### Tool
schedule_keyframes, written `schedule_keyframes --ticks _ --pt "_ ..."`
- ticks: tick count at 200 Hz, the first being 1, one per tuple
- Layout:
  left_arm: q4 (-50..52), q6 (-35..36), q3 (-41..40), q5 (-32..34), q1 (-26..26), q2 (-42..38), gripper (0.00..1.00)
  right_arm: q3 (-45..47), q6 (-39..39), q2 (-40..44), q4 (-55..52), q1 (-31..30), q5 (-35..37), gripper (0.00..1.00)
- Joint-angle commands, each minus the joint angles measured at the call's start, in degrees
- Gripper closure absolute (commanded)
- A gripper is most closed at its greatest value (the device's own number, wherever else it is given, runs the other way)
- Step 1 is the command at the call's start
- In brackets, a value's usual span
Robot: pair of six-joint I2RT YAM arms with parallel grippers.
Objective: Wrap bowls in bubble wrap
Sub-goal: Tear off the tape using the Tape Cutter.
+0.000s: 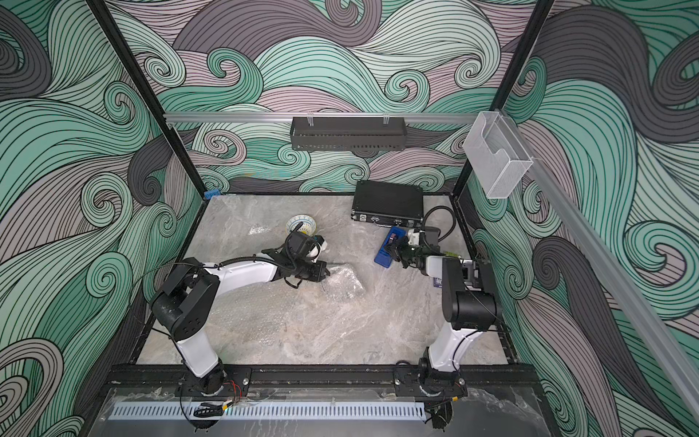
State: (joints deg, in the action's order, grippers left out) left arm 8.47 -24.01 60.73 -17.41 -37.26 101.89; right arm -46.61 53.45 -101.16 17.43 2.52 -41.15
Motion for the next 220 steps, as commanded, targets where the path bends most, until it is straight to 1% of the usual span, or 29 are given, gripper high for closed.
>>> schedule_keyframes --ticks 1,41,102,148,182,207,220 --pt "0.7 0.44 2.2 -0.52 -0.37 0.32 1.0 0.56 0.15 2.26 1.11 -0.24 -1.8 1.0" --pt "0.88 0.54 2.33 -0.43 -0.45 0.42 1.0 1.65 1.84 5.82 3.3 -0.24 -2.81 1.0" --pt "1.21 0.52 2.55 -0.43 -0.45 0.33 1.0 3.78 3.56 14.04 1.68 -0.42 -4.18 1.0" --pt "1.38 0.49 2.55 -0.43 -0.45 0.17 1.0 6.71 2.27 20.04 -1.57 -2.44 -4.14 1.0" --pt "1.33 0.52 2.57 -0.43 -0.45 0.17 1.0 9.57 -0.74 24.58 -5.24 -4.51 -2.7 1.0" --pt "1.42 0.52 2.64 -0.43 -0.52 0.25 1.0 11.99 -2.95 25.21 -6.75 -5.66 -0.51 1.0" --pt "1.39 0.52 2.64 -0.46 -0.53 0.15 1.0 12.96 -3.8 24.04 -6.49 -6.46 -1.0 1.0"
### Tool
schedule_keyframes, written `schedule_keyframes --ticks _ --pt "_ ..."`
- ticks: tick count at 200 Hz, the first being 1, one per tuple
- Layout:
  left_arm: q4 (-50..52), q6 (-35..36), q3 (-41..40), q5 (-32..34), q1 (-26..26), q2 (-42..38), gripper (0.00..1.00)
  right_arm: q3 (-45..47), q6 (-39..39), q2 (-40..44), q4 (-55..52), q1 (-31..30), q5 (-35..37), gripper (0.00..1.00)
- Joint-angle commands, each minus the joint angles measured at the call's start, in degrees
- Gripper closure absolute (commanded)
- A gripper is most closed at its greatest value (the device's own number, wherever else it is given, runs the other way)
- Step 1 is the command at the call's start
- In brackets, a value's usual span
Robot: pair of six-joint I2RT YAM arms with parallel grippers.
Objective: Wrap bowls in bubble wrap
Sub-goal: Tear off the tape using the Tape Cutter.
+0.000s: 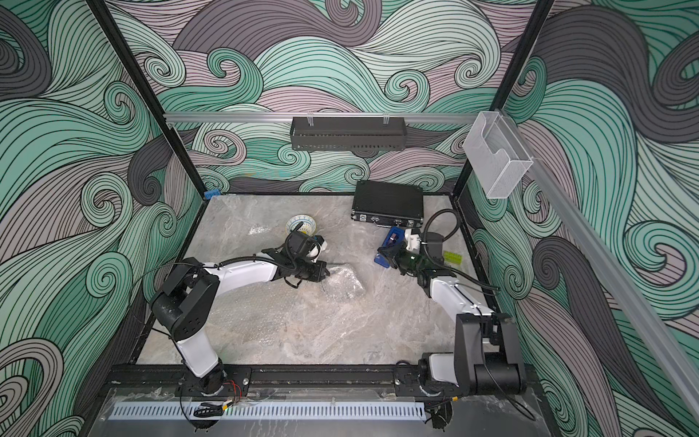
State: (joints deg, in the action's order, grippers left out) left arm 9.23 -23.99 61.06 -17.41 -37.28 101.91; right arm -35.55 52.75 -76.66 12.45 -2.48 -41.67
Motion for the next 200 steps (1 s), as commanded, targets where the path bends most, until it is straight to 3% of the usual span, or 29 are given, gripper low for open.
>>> schedule_keyframes --ticks 1,58,99,158,200 --pt "0.61 0.51 2.31 -0.45 -0.47 0.13 1.0 1.98 -3.23 -0.57 -1.48 -1.55 -0.59 1.0" --pt "0.7 0.55 2.31 -0.35 -0.57 -0.06 1.0 5.52 -6.69 -6.99 -0.15 -4.97 2.38 1.0" --pt "0.87 0.65 2.31 -0.26 -0.56 -0.21 1.0 5.72 -11.73 -11.32 -6.52 -4.99 10.4 1.0" --pt "0.99 0.62 2.4 -0.35 -0.59 0.0 1.0 5.35 -14.43 -11.81 -12.84 -4.9 17.85 1.0" --pt "1.07 0.61 2.57 -0.43 -0.6 0.02 1.0 6.21 -14.08 -11.43 -13.51 -4.39 18.12 1.0"
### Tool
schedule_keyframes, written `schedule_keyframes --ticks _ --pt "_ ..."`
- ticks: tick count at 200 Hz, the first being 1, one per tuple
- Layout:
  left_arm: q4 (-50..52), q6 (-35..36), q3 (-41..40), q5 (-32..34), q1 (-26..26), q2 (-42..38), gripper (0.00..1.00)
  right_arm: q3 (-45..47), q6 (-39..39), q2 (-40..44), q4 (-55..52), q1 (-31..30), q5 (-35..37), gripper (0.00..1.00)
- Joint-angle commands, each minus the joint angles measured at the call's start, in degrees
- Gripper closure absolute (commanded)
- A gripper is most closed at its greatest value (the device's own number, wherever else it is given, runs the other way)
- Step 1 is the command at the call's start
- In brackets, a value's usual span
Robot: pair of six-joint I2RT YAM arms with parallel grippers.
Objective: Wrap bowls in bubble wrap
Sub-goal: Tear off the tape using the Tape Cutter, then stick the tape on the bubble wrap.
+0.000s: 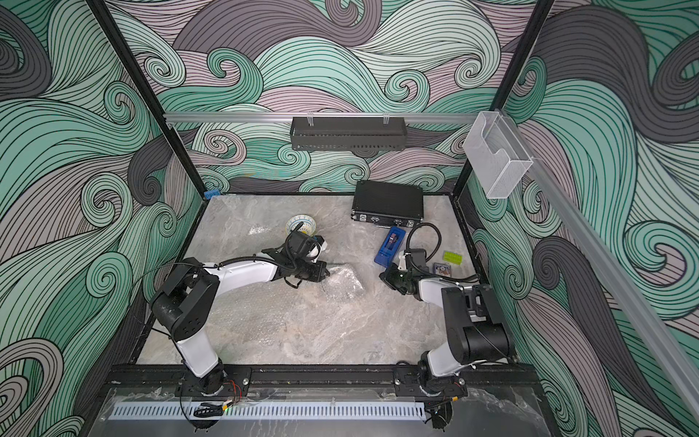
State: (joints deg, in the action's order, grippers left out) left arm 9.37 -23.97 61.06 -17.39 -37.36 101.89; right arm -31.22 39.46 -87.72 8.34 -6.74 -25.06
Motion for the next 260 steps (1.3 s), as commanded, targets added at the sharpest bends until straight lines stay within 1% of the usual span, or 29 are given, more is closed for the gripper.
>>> schedule_keyframes --ticks 1,100,122,145,170,193,211,228,246,260 --pt "0.93 0.59 2.58 -0.45 -0.47 0.06 1.0 1.92 -0.79 -0.36 -9.31 -0.12 1.51 1.0" --pt "1.11 0.65 2.57 -0.54 -0.56 -0.14 1.0 4.33 -0.25 1.24 -8.37 -0.11 1.59 1.0" --pt "1.12 0.63 2.49 -0.54 -0.6 -0.2 1.0 3.75 -0.99 2.39 -8.87 -0.11 0.27 1.0" --pt "1.16 0.57 2.53 -0.55 -0.6 -0.16 1.0 2.82 -0.64 7.41 -10.55 -0.1 -2.16 1.0" --pt "1.06 0.47 2.66 -0.63 -0.66 -0.04 1.0 -0.73 -0.11 15.38 -17.35 -0.61 -3.26 1.0" --pt "1.39 0.14 2.75 -0.38 -0.59 -0.02 1.0 -4.58 2.95 20.29 -21.6 -2.07 -4.74 1.0" --pt "1.34 -0.11 2.53 -0.3 -0.56 -0.46 1.0 -7.21 6.97 22.1 -22.31 -5.03 -5.14 1.0" --pt "1.15 -0.4 2.39 -0.2 -0.6 -0.75 1.0 -9.86 10.68 22.27 -21.66 -9.88 -4.42 1.0" --pt "1.09 -0.83 2.25 -0.19 -0.62 -0.98 1.0 -12.58 14.3 21.29 -19.84 -15.88 -1.83 1.0" --pt "0.92 -0.82 2.14 -0.21 -0.6 -1.23 1.0 -14.92 15.68 19.22 -19.37 -19.9 0.57 1.0"
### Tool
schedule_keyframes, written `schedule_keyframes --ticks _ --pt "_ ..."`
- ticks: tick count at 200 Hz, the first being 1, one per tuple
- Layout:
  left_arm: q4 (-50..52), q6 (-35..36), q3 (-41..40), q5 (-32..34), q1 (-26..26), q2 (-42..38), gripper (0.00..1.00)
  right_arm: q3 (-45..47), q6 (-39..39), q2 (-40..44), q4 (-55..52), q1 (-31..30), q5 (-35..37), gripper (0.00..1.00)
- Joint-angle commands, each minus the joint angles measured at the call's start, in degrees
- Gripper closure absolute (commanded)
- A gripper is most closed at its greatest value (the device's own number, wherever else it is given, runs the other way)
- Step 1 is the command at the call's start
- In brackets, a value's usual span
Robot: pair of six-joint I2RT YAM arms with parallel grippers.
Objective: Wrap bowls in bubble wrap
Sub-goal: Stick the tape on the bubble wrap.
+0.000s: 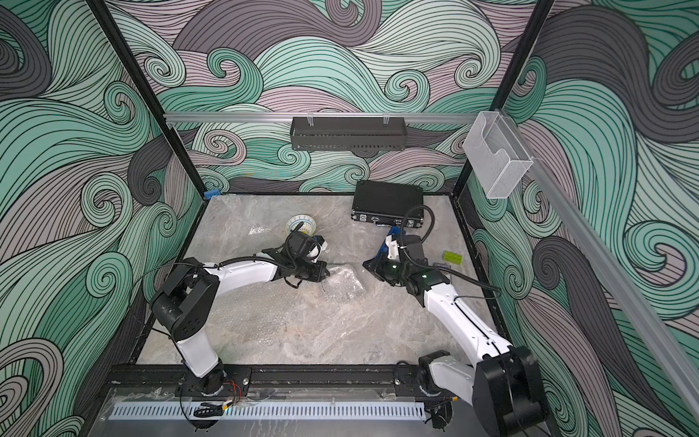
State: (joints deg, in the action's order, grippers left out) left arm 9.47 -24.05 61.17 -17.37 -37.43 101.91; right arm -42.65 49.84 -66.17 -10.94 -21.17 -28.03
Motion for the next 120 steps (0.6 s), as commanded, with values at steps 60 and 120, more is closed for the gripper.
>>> schedule_keyframes --ticks 60,120 --pt "0.7 -0.78 1.41 0.18 -0.54 -2.03 1.0 -9.36 7.71 -13.92 4.5 -13.71 9.04 1.0" --pt "1.07 -0.49 1.76 0.23 -0.54 -2.0 1.0 -11.62 5.45 -19.63 5.62 -14.7 9.86 1.0"
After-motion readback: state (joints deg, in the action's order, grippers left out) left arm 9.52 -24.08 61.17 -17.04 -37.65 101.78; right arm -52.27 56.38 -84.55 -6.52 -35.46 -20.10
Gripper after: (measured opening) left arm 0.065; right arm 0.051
